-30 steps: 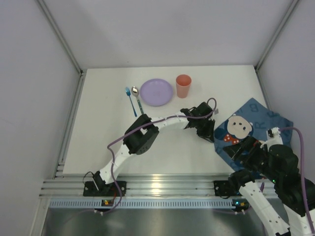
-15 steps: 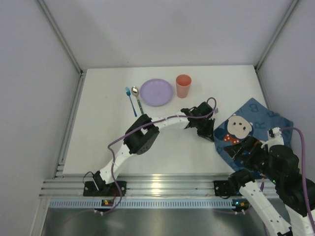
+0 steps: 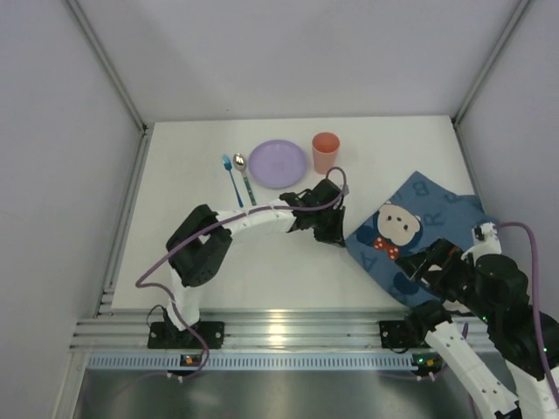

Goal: Set the dinner table for one person

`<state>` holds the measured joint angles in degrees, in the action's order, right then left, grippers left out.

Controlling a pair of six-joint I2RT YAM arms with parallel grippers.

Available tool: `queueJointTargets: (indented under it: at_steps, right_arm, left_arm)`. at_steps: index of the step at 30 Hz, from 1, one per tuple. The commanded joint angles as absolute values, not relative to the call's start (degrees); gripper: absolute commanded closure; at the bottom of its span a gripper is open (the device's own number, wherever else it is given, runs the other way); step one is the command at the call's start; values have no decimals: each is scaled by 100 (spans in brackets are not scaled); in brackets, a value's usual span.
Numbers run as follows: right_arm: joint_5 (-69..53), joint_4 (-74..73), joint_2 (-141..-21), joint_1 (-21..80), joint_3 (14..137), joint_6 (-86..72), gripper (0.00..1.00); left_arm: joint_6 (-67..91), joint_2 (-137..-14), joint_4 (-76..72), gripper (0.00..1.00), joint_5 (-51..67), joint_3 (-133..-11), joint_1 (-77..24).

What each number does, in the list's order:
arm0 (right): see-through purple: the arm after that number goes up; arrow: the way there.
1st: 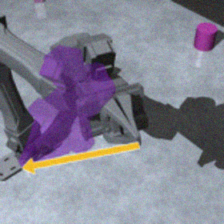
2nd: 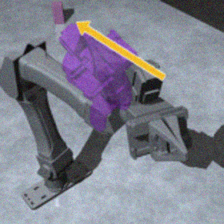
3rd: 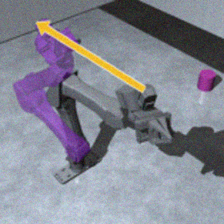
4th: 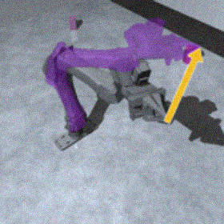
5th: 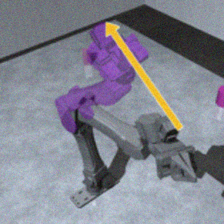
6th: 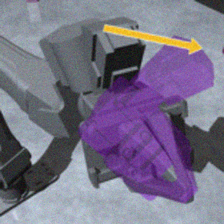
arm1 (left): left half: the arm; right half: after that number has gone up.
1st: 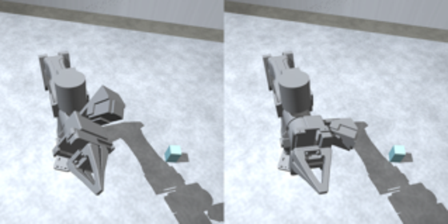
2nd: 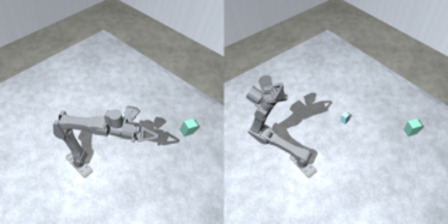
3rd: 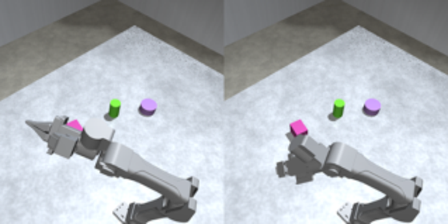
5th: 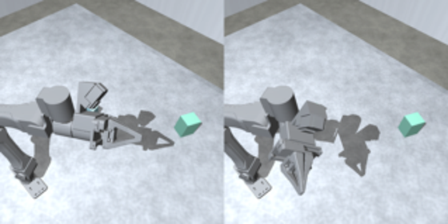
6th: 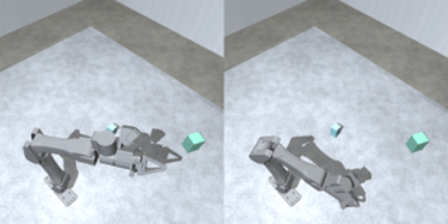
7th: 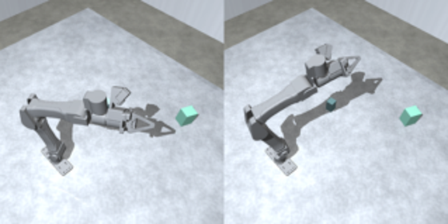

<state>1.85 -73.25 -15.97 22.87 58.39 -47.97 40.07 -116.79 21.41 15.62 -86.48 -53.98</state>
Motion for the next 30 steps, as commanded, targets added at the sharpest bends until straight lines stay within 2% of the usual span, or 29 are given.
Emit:
queueJointTargets:
  at_steps: [1,6,14,18,20,21,23,24,26,27,30]
  right_arm:
    - [62,-6742,-1915,2399,5687,-4606,0]
    - [-368,-6172,-2398,2382,5397,-4456,0]
    - [-1019,-5546,-2768,2382,4808,-4509,0]
    - [-1195,-5309,-2830,2382,4396,-4562,0]
    - [-1248,-5230,-2883,2391,4290,-4570,0]
    - [-1257,-5195,-2944,2382,4237,-4544,0]
    - [-1222,-5168,-3075,2382,4245,-4483,0]
    - [-1196,-5168,-3137,2382,4271,-4395,0]
    - [-1143,-5185,-3243,2382,4350,-4281,0]
    - [-1056,-5229,-3374,2382,4455,-4193,0]
    - [-871,-5369,-3698,2382,4666,-4009,0]
  left_arm:
    - [4183,-10612,2004,100,986,-7895,-5256]
    - [4438,-9547,2241,100,502,-6488,-5177]
    - [5623,-6656,3154,100,-368,-4213,-5168]
    - [6449,-4945,4085,100,-694,-3683,-5185]
    - [6460,-4537,4280,100,-616,-3508,-5194]
    - [6460,-4274,4332,84,-607,-3472,-5194]
    - [6285,-4193,4403,71,-615,-3506,-5194]
    - [6093,-4279,4403,53,-633,-3568,-5194]
    - [5829,-4534,4325,35,-624,-3875,-5194]
    - [5531,-4918,4307,21,-633,-4033,-5194]
    - [4890,-5884,4307,11,-869,-4788,-5194]
